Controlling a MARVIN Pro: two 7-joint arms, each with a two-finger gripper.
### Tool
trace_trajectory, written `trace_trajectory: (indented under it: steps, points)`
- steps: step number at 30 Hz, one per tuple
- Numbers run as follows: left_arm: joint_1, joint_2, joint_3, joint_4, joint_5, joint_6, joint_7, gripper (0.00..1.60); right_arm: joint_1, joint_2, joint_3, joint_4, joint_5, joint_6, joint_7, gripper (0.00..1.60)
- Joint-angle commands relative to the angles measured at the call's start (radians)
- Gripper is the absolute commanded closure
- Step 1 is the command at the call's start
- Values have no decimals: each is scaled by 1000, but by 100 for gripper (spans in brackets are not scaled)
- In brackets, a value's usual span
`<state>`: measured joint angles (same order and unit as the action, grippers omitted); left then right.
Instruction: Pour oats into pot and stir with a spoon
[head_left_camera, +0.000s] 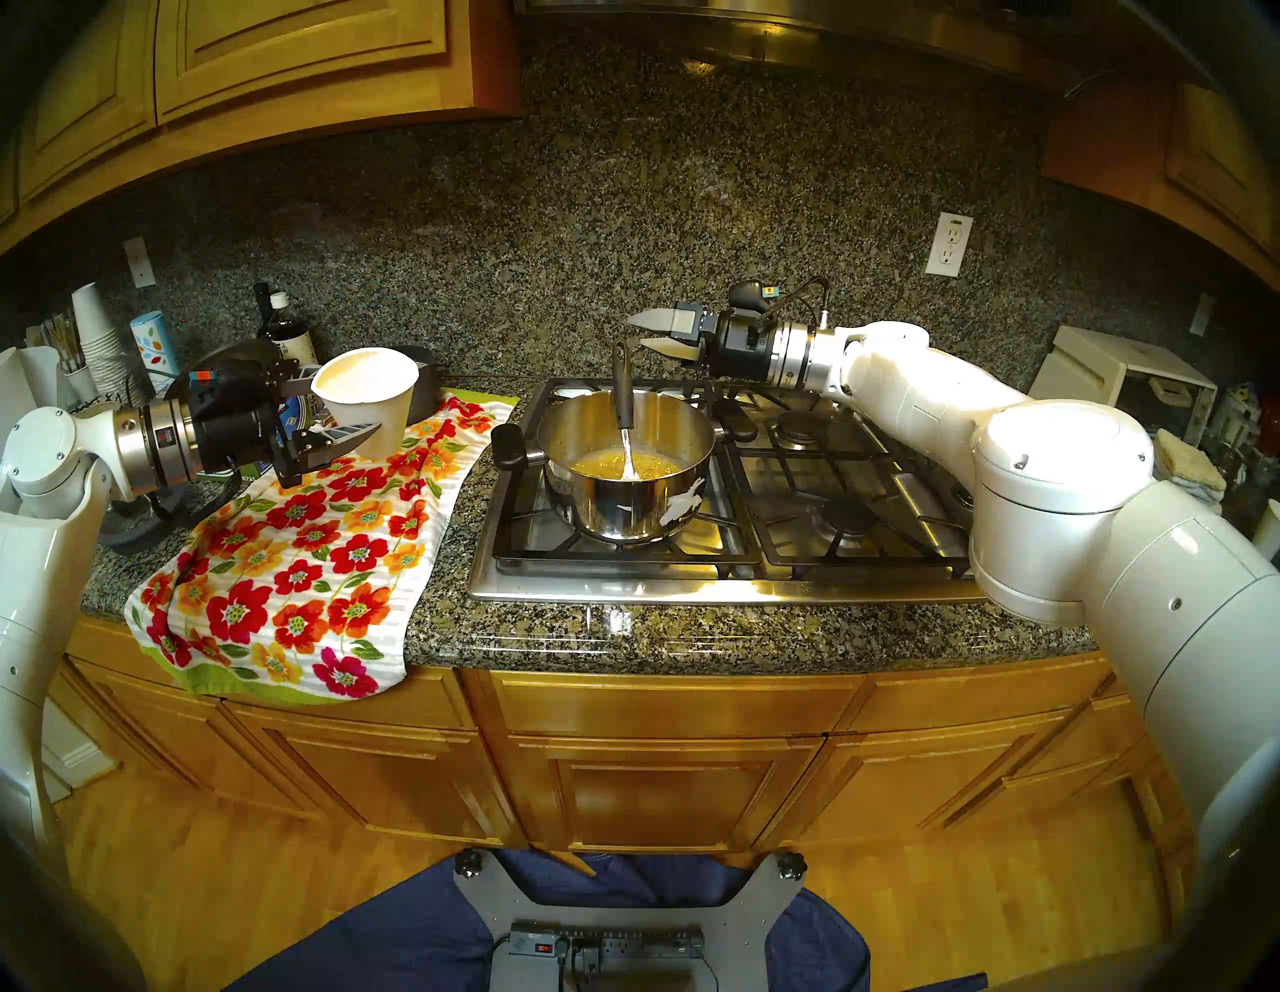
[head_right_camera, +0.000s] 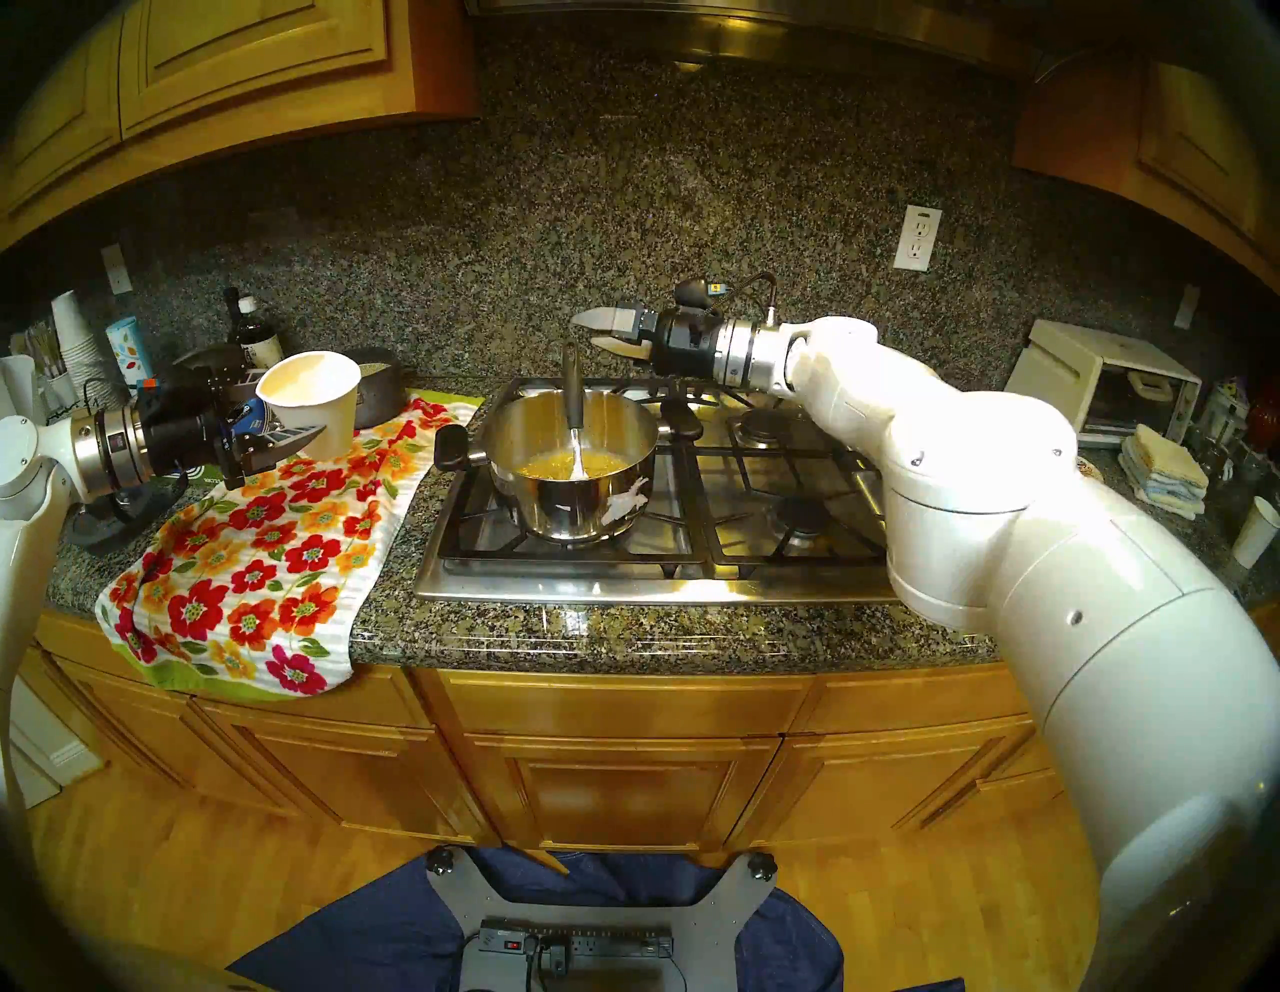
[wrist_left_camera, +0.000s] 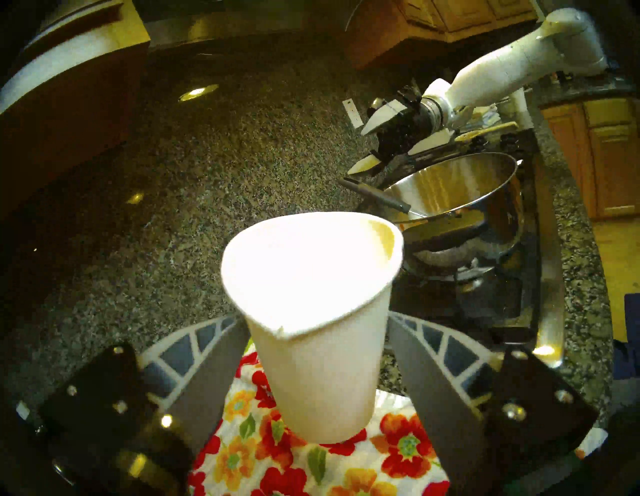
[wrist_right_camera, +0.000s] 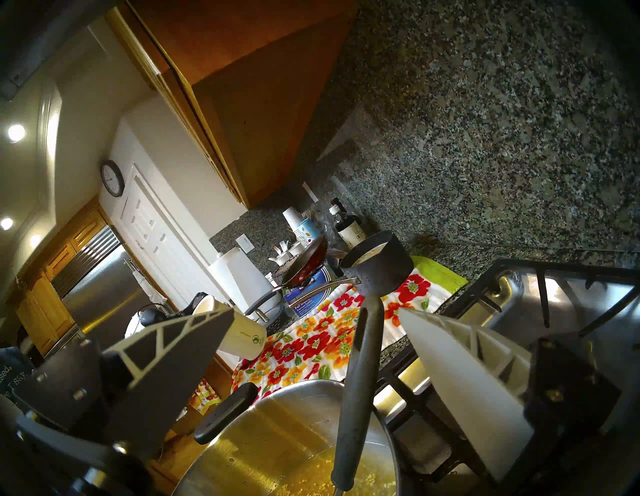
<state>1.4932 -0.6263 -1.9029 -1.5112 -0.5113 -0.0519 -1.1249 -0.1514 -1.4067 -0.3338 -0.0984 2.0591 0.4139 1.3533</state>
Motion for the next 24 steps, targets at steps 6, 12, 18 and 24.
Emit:
trace_trajectory:
  steps: [6, 12, 18, 24]
  points:
    - [-45, -42, -13, 149, -69, -93, -77, 37, 41, 1, 11, -2, 8, 0, 3, 0]
    - [-78, -58, 12, 223, -72, -128, -106, 36, 41, 1, 11, -2, 8, 0, 3, 0]
    - [-110, -68, 33, 280, -68, -152, -128, 35, 41, 1, 11, -2, 8, 0, 3, 0]
    - [-151, -87, 54, 358, -85, -158, -161, 31, 41, 1, 11, -2, 8, 0, 3, 0]
